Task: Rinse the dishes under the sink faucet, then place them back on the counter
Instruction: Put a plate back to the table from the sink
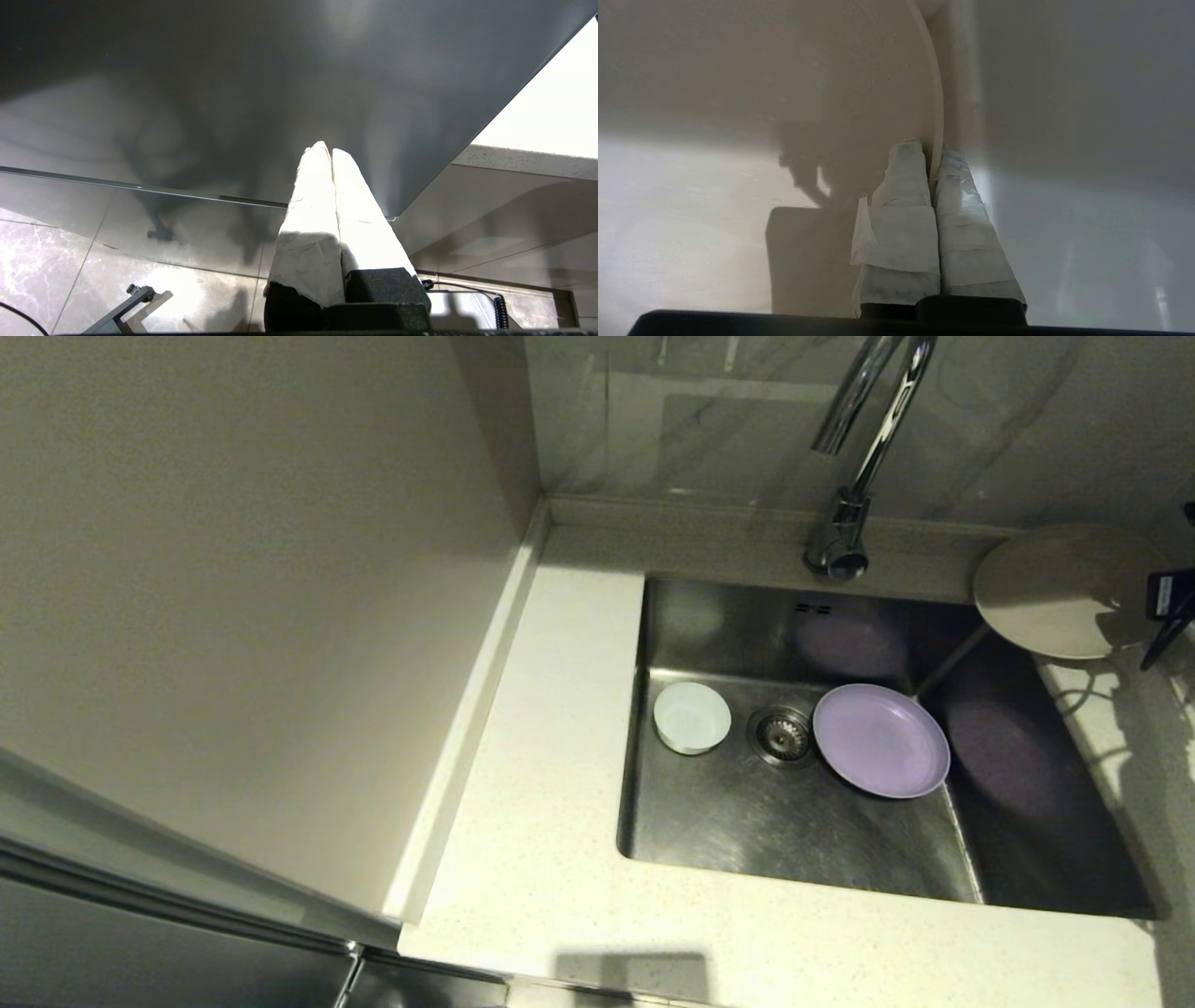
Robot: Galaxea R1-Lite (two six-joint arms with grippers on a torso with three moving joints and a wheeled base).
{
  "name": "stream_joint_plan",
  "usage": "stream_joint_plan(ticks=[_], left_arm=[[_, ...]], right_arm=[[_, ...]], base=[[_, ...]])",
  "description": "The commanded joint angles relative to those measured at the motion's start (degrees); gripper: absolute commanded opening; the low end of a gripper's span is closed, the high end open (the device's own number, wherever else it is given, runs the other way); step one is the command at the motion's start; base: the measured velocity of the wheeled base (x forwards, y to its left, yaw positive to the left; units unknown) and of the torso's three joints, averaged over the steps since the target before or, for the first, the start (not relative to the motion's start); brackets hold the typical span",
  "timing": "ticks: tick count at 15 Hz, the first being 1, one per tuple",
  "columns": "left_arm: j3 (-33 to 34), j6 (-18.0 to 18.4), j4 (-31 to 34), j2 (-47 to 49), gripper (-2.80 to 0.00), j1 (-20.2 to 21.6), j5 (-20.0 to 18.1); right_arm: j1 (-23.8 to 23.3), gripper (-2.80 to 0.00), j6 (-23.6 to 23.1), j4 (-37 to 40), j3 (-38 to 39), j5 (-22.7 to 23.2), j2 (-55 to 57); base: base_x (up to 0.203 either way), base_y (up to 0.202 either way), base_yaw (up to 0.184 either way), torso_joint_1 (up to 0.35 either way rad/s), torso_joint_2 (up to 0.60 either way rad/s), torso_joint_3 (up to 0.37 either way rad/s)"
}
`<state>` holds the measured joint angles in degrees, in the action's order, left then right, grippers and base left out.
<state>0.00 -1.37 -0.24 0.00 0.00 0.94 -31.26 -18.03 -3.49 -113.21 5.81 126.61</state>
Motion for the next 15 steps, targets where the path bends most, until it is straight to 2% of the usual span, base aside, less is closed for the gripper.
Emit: stream_joint_plan(ticks=[1, 8, 9, 12, 15], left_arm=[[0.0, -0.04, -0.02, -0.09, -2.8, 0.0, 0.03], [0.0, -0.04, -0.02, -0.09, -2.8, 0.0, 0.03], [0.0, -0.04, -0.02, -0.09, -2.8, 0.0, 0.03], [0.0, -0.04, -0.02, -0.09, -2.8, 0.0, 0.03], [0.0, -0.04, -0.02, -0.09, -2.8, 0.0, 0.03]], right_arm=[[0.12, -2.8, -0.13, 0.01, -0.78, 0.07, 3.9], [0.68, -2.8, 0.19, -2.43, -0.78, 0.07, 5.39], [0.68, 0.0, 0.19, -2.93, -0.87, 0.07, 5.68], [0.67, 0.0, 0.19, -4.02, -0.86, 0.07, 5.84], [0.67, 0.0, 0.68, -8.52, -0.87, 0.07, 5.91]], base=[[0.0, 0.0, 0.0, 0.0, 0.0, 0.0], [0.0, 0.0, 0.0, 0.0, 0.0, 0.0], [0.0, 0.0, 0.0, 0.0, 0.0, 0.0], [0.0, 0.0, 0.0, 0.0, 0.0, 0.0], [0.0, 0.0, 0.0, 0.0, 0.0, 0.0]])
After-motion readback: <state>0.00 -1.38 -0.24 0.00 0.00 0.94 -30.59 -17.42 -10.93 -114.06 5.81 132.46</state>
